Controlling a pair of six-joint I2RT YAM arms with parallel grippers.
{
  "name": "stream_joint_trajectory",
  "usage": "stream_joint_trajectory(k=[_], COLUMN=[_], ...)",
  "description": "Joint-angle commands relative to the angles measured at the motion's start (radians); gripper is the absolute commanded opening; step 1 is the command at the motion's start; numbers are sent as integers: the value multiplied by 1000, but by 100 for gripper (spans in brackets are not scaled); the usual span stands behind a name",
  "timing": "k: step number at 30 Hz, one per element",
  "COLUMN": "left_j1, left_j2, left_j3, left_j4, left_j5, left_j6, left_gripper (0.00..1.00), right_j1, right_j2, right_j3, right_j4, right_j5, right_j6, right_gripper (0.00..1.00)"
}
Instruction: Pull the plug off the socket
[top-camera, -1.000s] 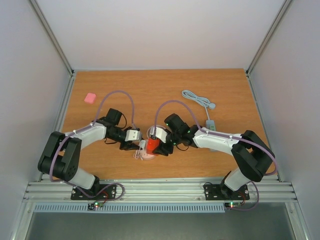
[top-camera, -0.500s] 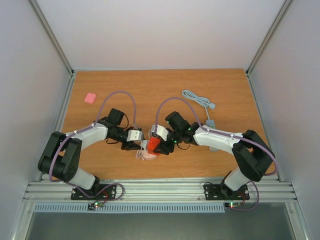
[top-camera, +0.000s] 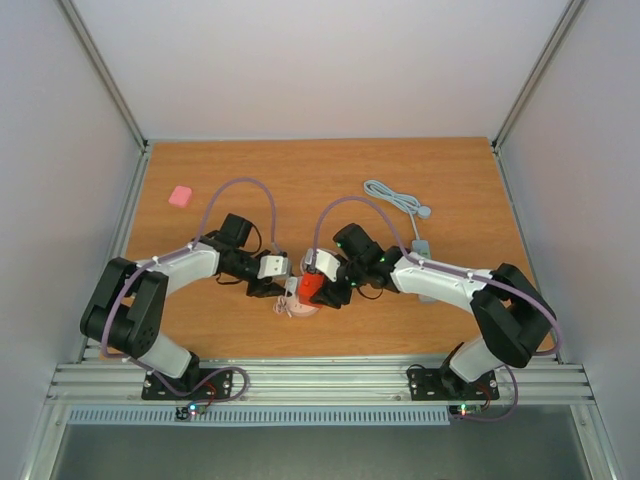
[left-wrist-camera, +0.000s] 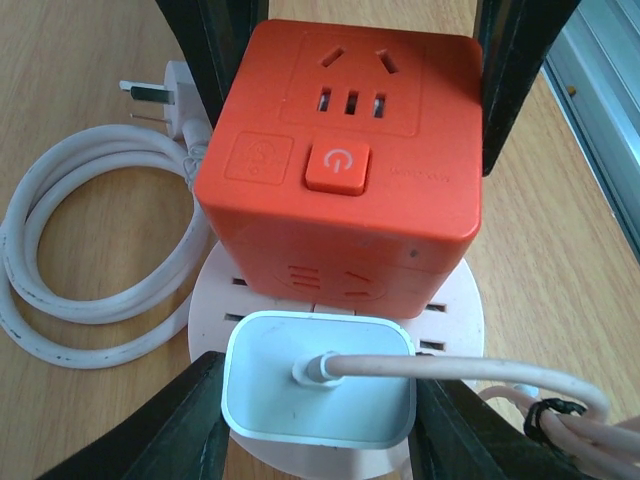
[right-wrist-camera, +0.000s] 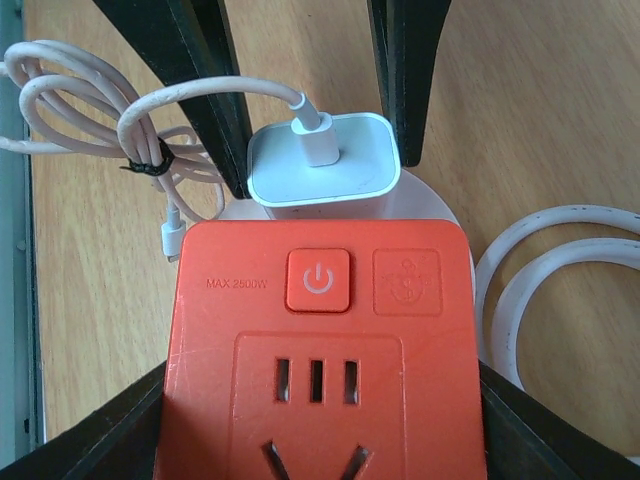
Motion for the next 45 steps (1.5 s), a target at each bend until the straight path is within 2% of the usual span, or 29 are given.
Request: stream_joint_trajectory(k=[1, 17, 22, 26, 32, 34, 39, 45], left_j1=[1, -15, -34, -35, -37, -37, -37, -37], left_j2=[64, 93, 90, 84, 87, 87, 95, 93], left_j3=[-36, -16, -34, -38, -34, -33, -21, -5], left_j4=[17, 38, 65, 75, 83, 88, 85, 81], left_j5=[-255, -295, -322, -328, -337, -341, -348, -360], left_j6=[-51, -107, -113, -118, -130, -136, -148, -163], left_gripper=[30, 28, 27, 27, 27, 26, 26, 27], right_j1=[9, 63, 46, -23, -69, -68, -30, -34], right_j2=[-87, -98, -84, -77, -65, -68, -93, -107], right_j3=[13, -21, 31, 69, 97, 87, 27, 19], right_j4=[119, 129, 85, 65, 20, 27, 61, 48], right_j5=[-115, 48, -30, -121, -232, -226, -95, -83], right_j6=[-5, -82, 6, 62, 97, 85, 6, 12], right_gripper=[24, 24, 24, 24, 23, 23, 23, 22])
